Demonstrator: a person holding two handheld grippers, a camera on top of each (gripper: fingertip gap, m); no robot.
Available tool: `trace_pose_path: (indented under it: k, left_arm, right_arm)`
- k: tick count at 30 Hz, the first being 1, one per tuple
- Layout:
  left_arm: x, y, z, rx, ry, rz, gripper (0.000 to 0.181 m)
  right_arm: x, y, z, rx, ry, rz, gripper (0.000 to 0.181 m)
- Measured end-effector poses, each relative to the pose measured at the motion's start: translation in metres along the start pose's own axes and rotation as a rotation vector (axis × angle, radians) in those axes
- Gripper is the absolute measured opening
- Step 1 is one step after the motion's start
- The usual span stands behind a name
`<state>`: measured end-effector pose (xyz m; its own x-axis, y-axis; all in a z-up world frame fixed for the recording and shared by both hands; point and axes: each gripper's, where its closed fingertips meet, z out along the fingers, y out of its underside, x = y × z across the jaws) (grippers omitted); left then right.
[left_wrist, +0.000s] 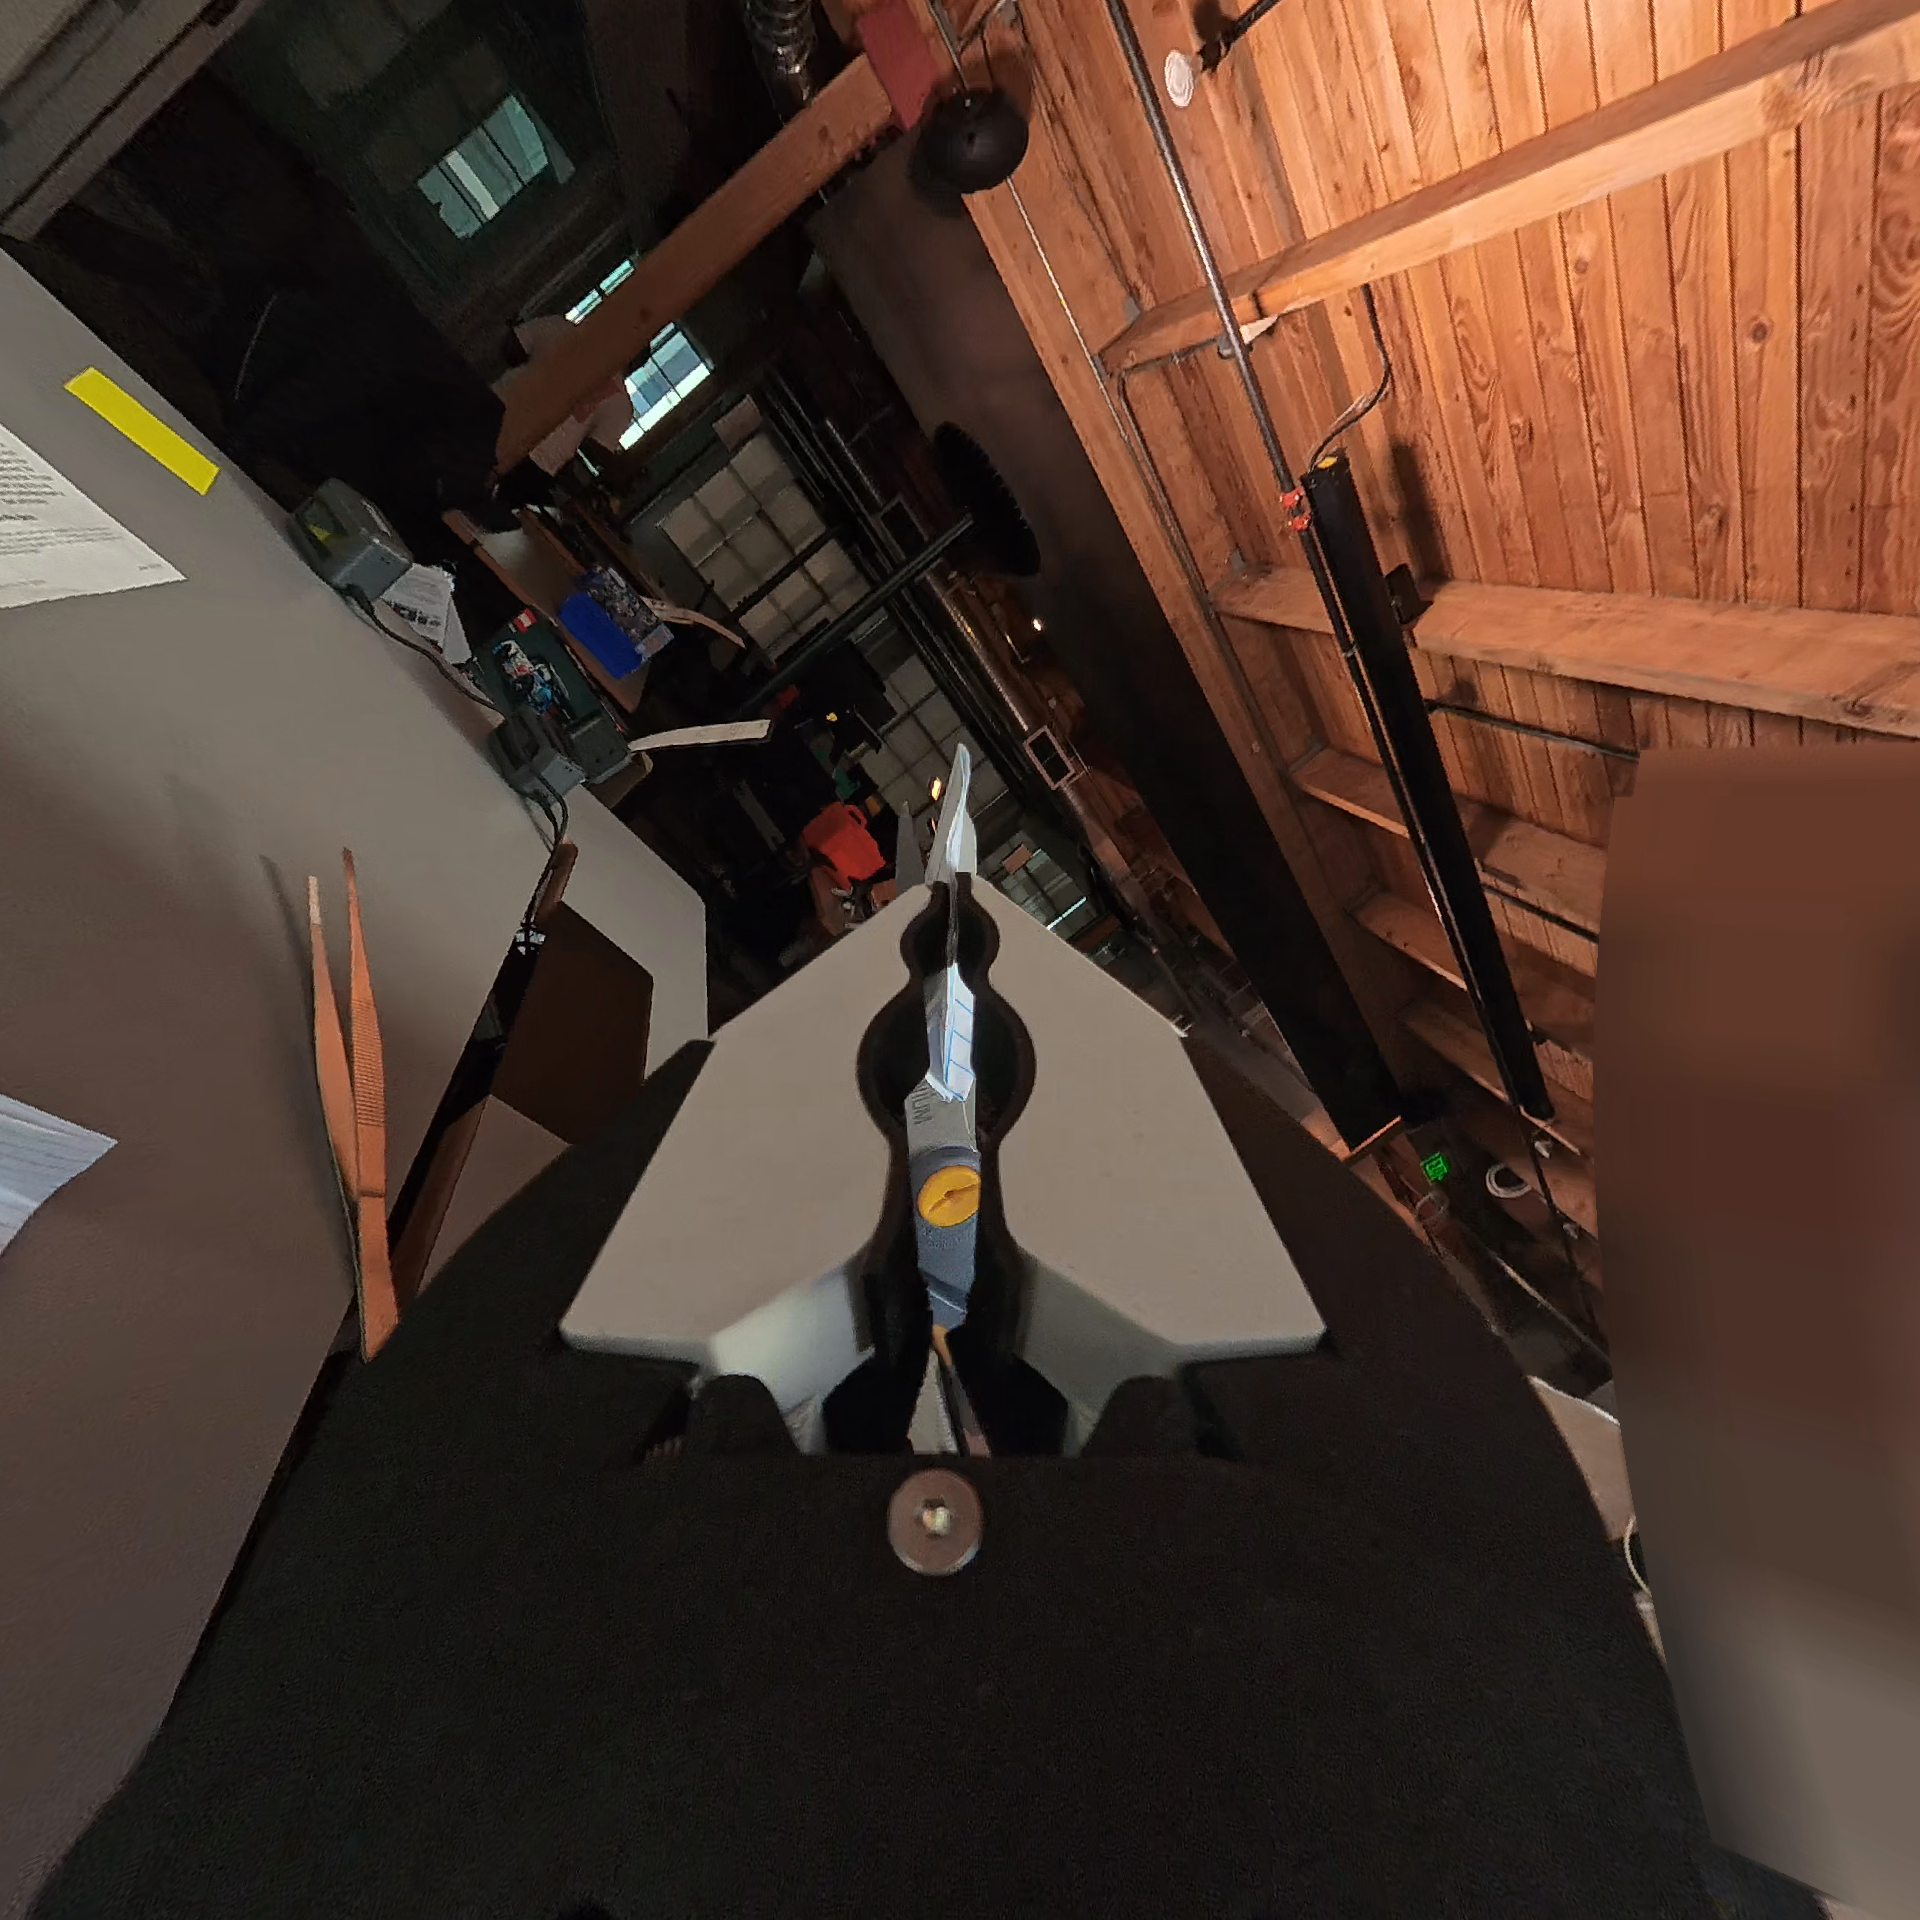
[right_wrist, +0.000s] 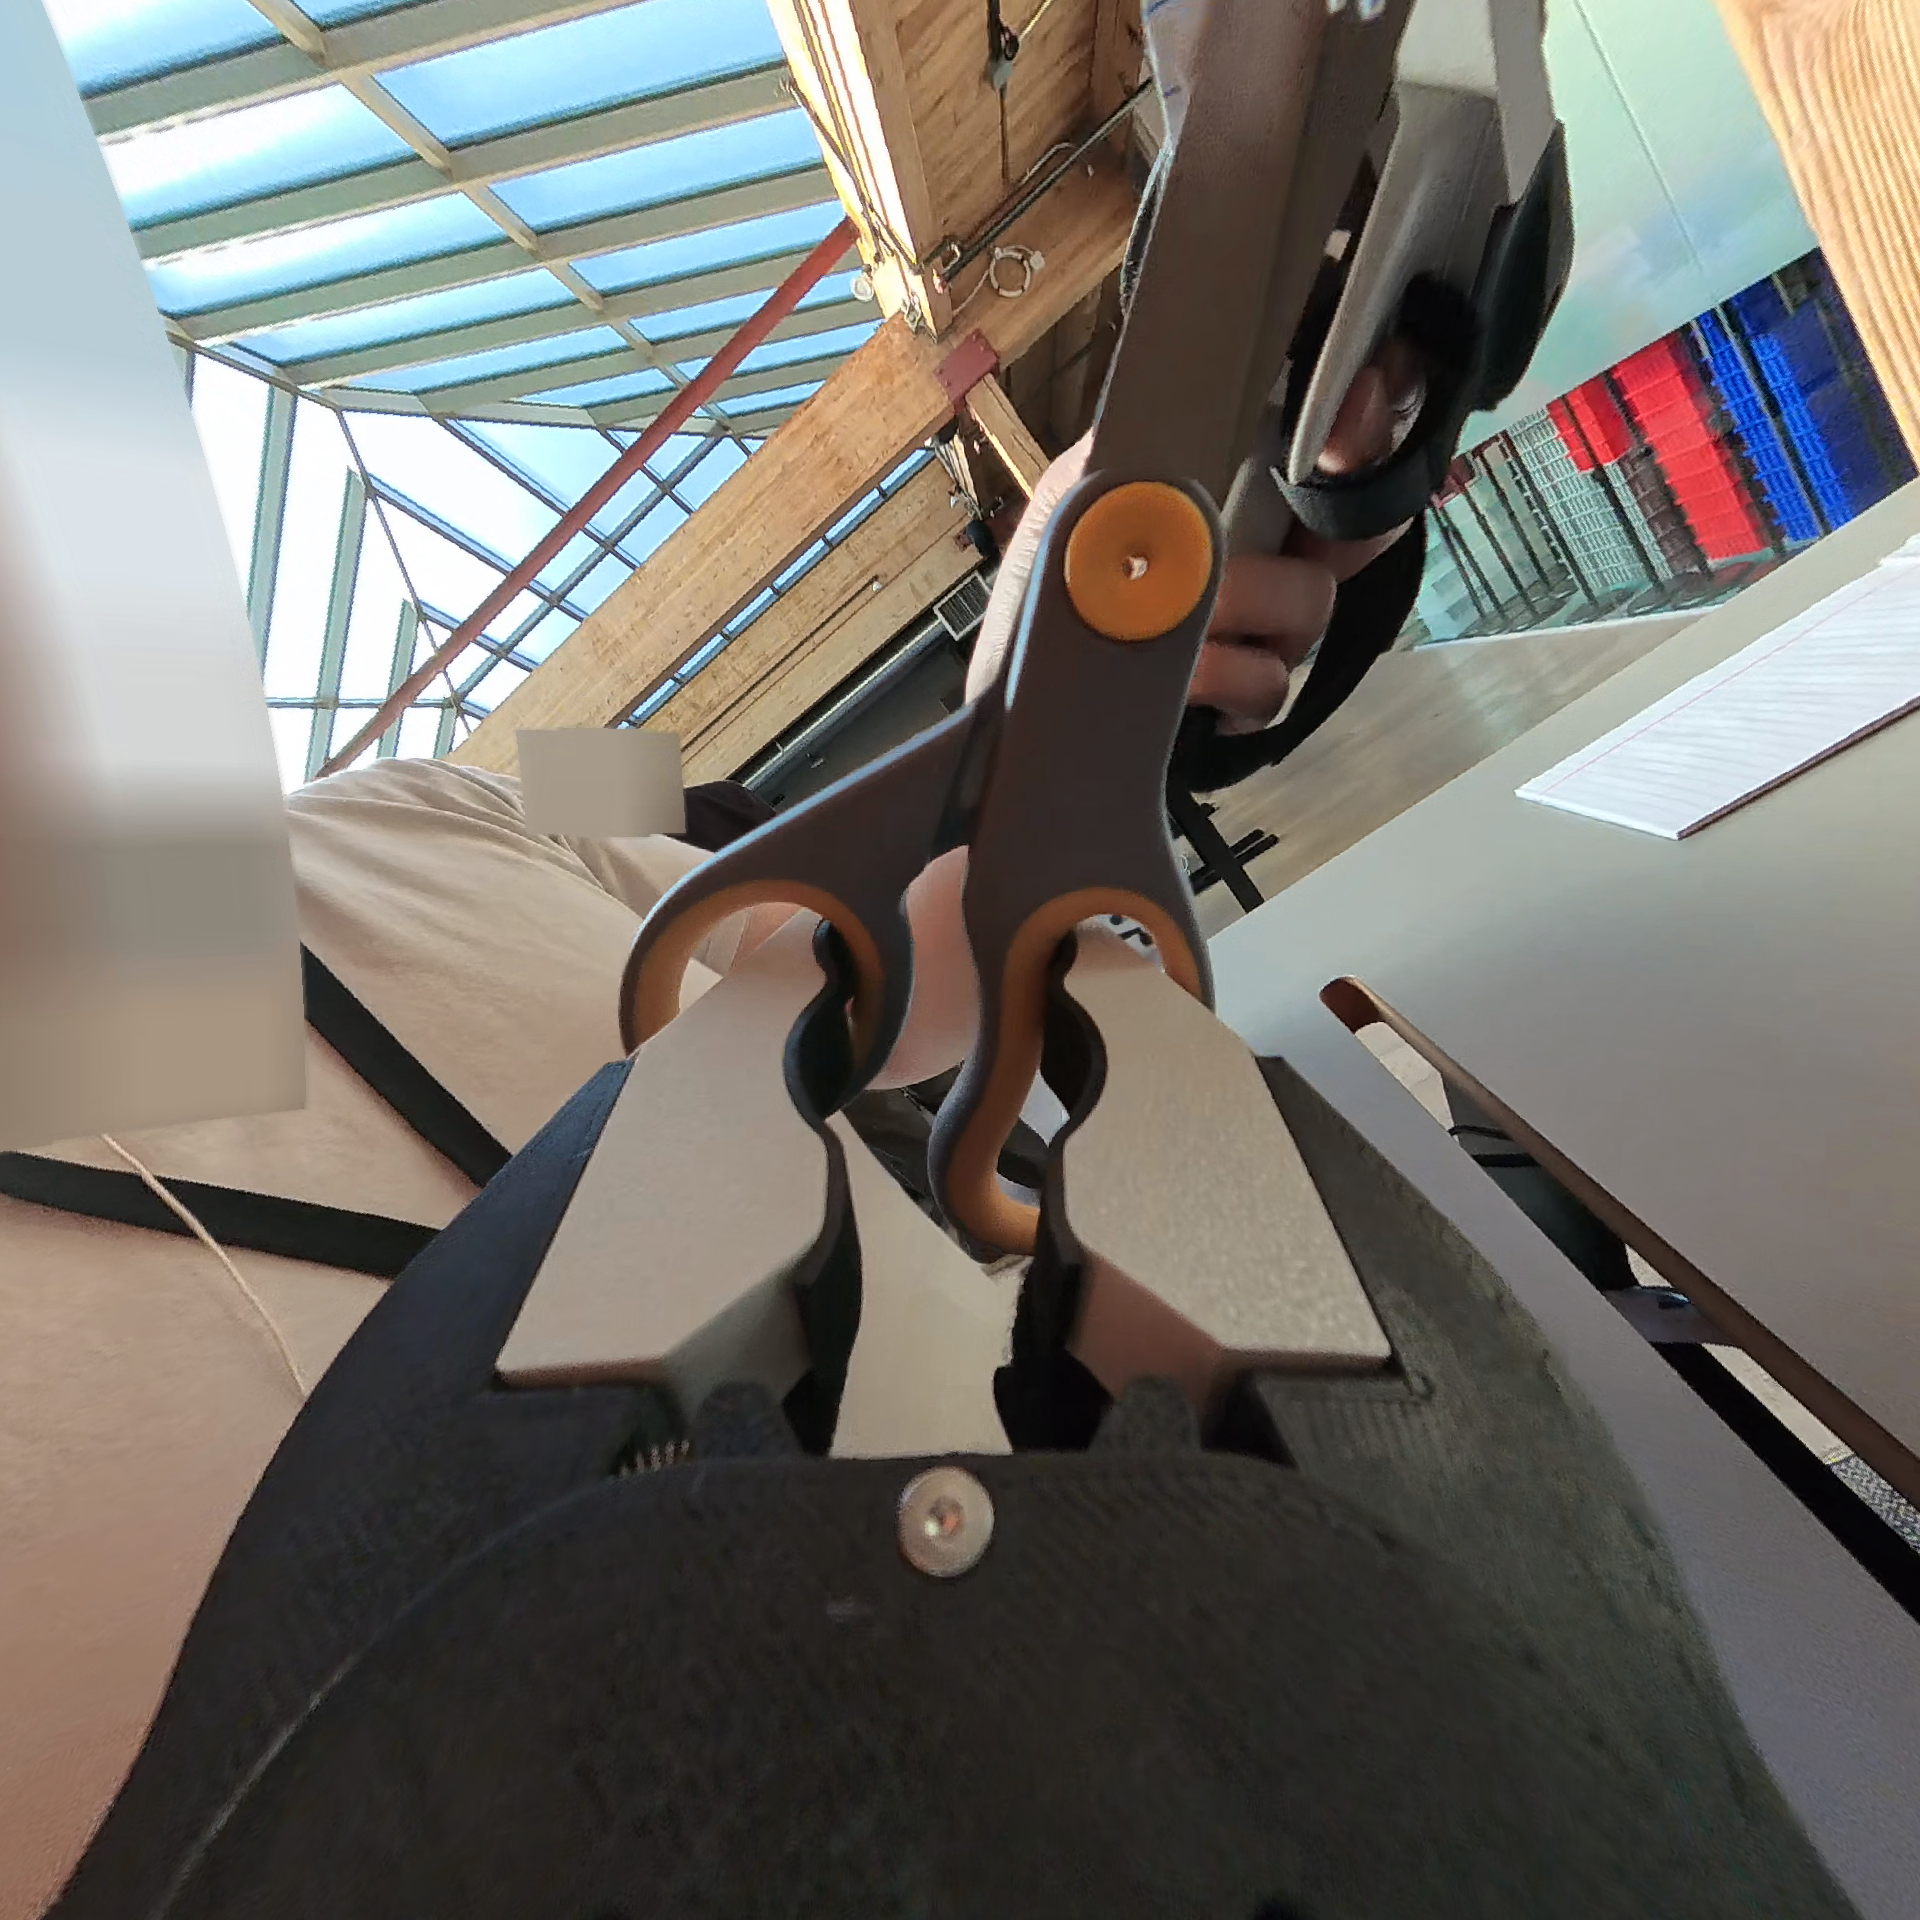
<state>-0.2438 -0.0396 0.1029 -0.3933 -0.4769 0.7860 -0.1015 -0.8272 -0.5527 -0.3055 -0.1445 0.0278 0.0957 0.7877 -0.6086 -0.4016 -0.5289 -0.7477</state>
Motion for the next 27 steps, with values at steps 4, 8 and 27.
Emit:
trace_pose_path:
  k: [4,8,27]
  left_arm:
    - [-0.005,-0.001,0.003,0.053,0.016,-0.071,0.000]
    - [-0.010,-0.002,0.004,0.102,0.018,-0.096,0.000]
    - [-0.030,0.007,-0.002,0.119,-0.037,-0.097,0.000]
  right_arm:
    - [0.005,-0.003,-0.001,0.037,-0.006,0.002,0.032]
    - [0.012,-0.005,0.002,0.068,0.016,-0.015,0.033]
    - [0.019,0.008,0.013,0.061,-0.001,0.007,0.028]
